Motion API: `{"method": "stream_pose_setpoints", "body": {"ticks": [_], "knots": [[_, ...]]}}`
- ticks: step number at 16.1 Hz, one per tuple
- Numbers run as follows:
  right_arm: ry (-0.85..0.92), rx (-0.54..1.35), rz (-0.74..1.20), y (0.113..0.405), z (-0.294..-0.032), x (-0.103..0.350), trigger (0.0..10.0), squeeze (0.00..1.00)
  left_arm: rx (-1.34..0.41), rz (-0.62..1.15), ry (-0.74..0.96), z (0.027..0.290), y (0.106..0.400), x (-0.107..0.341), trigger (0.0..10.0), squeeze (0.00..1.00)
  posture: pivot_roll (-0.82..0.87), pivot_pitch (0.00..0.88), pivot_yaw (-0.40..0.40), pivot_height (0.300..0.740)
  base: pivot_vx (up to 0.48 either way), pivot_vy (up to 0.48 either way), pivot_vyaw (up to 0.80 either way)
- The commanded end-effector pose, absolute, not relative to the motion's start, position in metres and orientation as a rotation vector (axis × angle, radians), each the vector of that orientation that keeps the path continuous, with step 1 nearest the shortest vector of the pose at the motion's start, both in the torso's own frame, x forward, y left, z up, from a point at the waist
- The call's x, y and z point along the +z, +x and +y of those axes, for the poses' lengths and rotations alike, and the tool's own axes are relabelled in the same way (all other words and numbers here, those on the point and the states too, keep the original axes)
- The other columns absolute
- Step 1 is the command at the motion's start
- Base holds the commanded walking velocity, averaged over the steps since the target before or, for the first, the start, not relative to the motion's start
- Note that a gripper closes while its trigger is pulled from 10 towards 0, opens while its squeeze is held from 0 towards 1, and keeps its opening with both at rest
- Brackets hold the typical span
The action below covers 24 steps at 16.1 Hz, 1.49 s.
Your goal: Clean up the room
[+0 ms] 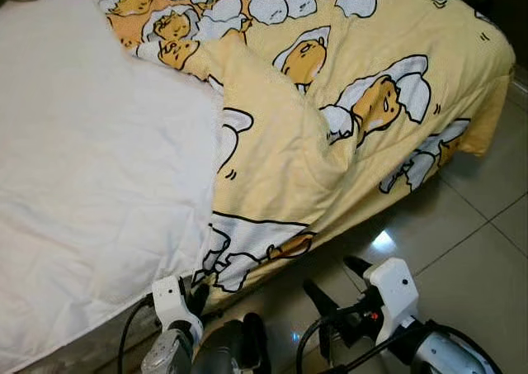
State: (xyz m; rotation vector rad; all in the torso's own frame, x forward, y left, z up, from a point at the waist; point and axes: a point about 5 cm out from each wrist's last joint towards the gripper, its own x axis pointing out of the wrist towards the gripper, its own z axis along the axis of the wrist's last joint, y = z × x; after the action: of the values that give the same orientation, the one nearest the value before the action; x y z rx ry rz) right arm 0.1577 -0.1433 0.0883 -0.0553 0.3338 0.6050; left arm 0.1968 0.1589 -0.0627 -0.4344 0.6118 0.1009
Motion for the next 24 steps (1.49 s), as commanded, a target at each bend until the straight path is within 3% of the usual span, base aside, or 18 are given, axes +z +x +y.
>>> {"method": "stream_pose_setpoints", "body": {"ticks": [1,3,6,9,11,12,16,19,24], "knots": [[-0.039,0.617,0.342,0.155,-0.142,0.087,10.0,0.0,0.157,0.669,-0.422,0.168,0.184,-0.071,0.0,0.0,-0.29,0.257,0.166,0.74,-0.48,0.0,0.0],[-0.038,0.618,0.342,0.155,-0.141,0.087,10.0,0.0,0.158,0.665,-0.42,0.168,0.184,-0.07,0.0,0.0,-0.29,0.257,0.166,0.74,-0.48,0.0,0.0],[-0.037,0.614,0.341,0.154,-0.142,0.088,10.0,0.0,0.162,0.632,-0.404,0.166,0.186,-0.068,0.0,0.0,-0.3,0.257,0.168,0.74,0.0,0.0,0.0],[-0.032,0.611,0.302,0.156,-0.145,0.096,10.0,0.0,0.216,0.692,-0.416,0.167,0.169,-0.078,0.0,0.0,-0.31,0.262,0.161,0.74,0.0,0.0,0.0],[-0.049,0.618,0.272,0.162,-0.148,0.104,10.0,0.0,0.201,0.697,-0.41,0.163,0.175,-0.077,0.0,0.0,-0.3,0.261,0.156,0.74,0.0,0.0,0.0],[-0.056,0.622,0.252,0.167,-0.148,0.109,10.0,0.0,0.197,0.697,-0.407,0.16,0.179,-0.075,10.0,0.0,-0.3,0.261,0.156,0.74,0.0,0.0,0.0],[-0.054,0.626,0.21,0.176,-0.147,0.12,10.0,0.0,0.263,0.733,-0.428,0.16,0.176,-0.079,10.0,0.0,-0.31,0.26,0.154,0.74,0.0,0.0,0.0],[-0.045,0.624,0.21,0.175,-0.147,0.123,10.0,0.0,0.459,0.851,-0.514,0.174,0.146,-0.095,10.0,0.0,-0.32,0.265,0.147,0.74,0.0,0.0,0.0],[-0.048,0.633,0.235,0.172,-0.15,0.121,10.0,0.0,0.572,1.013,-0.539,0.183,0.104,-0.111,10.0,0.0,-0.32,0.266,0.132,0.74,0.0,0.0,0.0]]}}
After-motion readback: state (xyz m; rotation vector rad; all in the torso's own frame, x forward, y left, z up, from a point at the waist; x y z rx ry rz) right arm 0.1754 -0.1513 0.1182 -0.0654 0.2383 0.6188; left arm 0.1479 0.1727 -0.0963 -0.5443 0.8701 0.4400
